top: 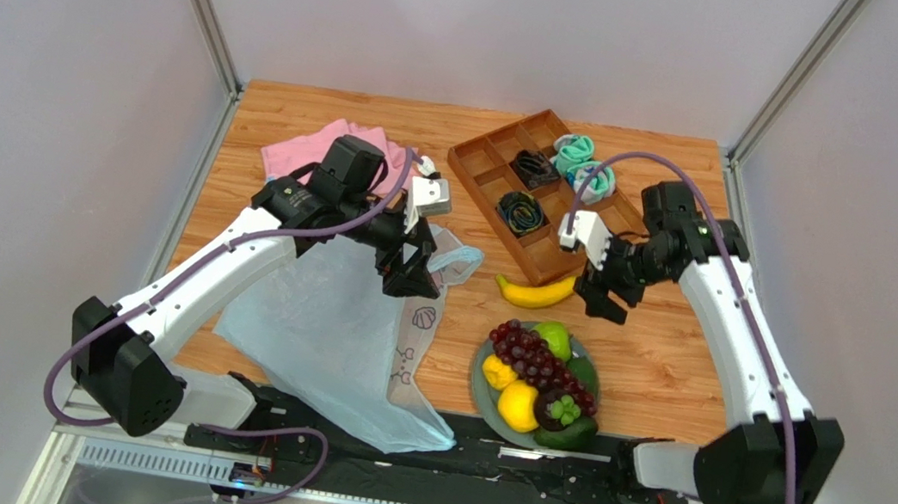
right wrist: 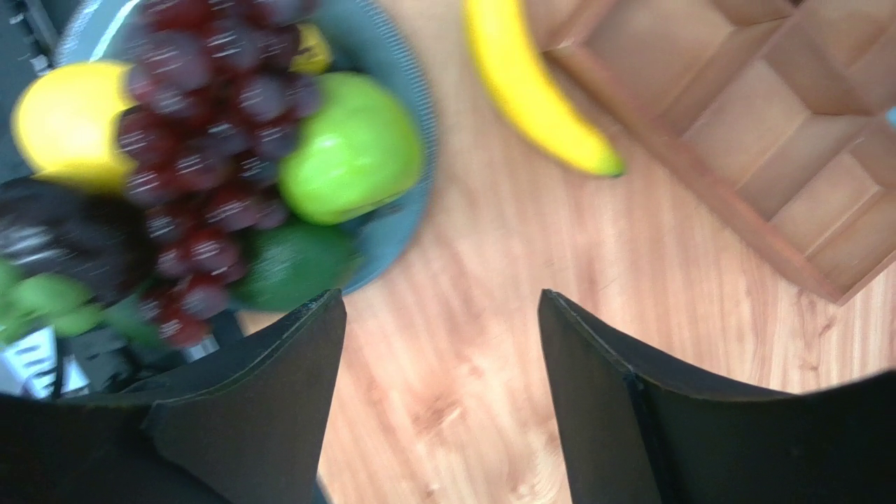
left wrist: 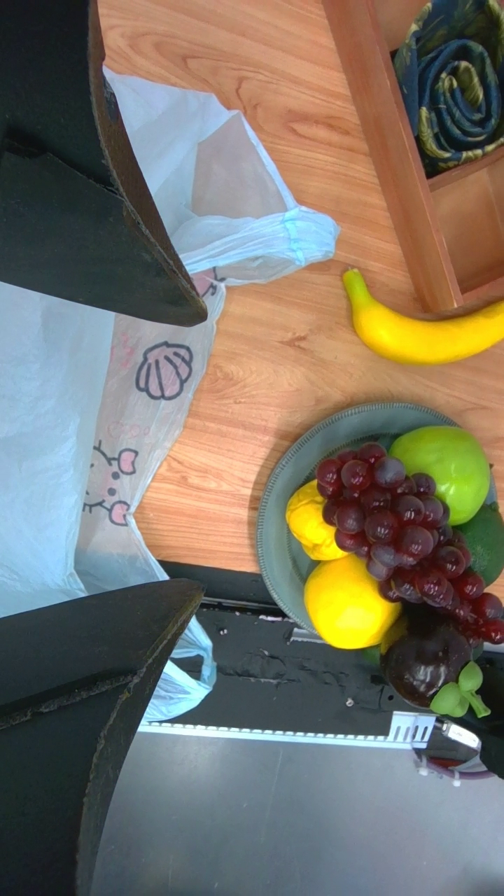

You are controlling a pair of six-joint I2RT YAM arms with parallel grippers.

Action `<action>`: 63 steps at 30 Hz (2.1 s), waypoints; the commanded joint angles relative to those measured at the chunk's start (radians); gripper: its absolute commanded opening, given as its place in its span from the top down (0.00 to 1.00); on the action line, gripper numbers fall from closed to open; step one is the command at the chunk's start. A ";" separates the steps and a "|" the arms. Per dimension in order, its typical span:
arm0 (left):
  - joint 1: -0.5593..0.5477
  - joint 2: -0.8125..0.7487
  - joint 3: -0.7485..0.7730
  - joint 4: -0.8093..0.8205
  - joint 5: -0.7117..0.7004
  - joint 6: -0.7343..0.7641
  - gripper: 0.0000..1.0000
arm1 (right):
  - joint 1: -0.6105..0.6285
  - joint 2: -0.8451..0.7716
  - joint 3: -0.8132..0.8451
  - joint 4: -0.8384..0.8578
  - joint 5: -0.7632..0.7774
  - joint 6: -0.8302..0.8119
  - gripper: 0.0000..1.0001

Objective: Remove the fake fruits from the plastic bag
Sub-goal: Pick up the fake fruit from the center of the board, then place the fake fruit on the plate.

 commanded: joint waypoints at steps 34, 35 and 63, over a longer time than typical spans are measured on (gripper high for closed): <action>0.064 -0.022 0.029 -0.119 -0.082 0.074 0.02 | 0.014 0.685 0.142 0.191 0.101 -0.744 0.55; 0.064 -0.022 0.032 -0.119 -0.082 0.074 0.03 | 0.014 0.682 0.142 0.197 0.101 -0.738 0.64; 0.072 -0.311 -0.114 0.214 -0.234 -0.436 0.05 | 0.678 -0.050 0.065 0.174 0.108 0.767 0.84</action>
